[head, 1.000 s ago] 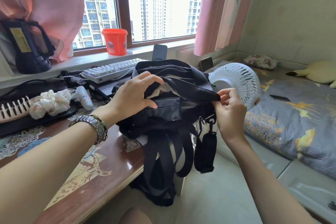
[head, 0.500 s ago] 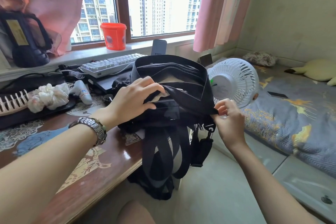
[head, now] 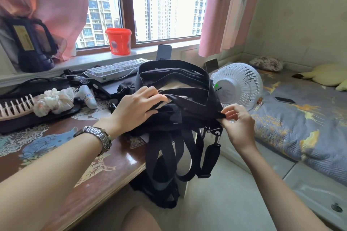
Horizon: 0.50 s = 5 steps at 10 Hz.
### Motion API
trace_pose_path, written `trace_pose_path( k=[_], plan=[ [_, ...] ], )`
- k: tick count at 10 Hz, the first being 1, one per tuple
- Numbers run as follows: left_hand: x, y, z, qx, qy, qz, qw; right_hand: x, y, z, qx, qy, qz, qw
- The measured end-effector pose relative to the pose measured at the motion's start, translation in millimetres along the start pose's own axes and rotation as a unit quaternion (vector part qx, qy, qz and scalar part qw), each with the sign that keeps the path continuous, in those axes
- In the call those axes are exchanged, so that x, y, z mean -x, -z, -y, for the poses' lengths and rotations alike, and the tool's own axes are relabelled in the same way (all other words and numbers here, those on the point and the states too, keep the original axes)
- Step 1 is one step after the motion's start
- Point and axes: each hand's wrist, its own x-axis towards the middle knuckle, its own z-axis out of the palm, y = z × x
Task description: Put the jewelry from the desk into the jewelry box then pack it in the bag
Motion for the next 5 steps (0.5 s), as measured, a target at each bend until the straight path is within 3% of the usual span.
trace_pose_path(
  k=[2, 4, 5],
  plan=[
    [22.6, 9.8, 3.0, 0.055, -0.03, 0.009, 0.998, 8.1, 14.0, -5.9, 0.023, -0.01, 0.083, 0.996],
    [29.1, 44.8, 4.5, 0.136, 0.042, -0.032, 0.989, 0.4, 31.1, 30.4, 0.165, 0.007, 0.175, 0.971],
    [19.1, 72.2, 12.6, 0.033, 0.09, -0.04, 0.995, -9.1, 36.1, 66.5, 0.216, 0.051, 0.177, 0.959]
  ],
)
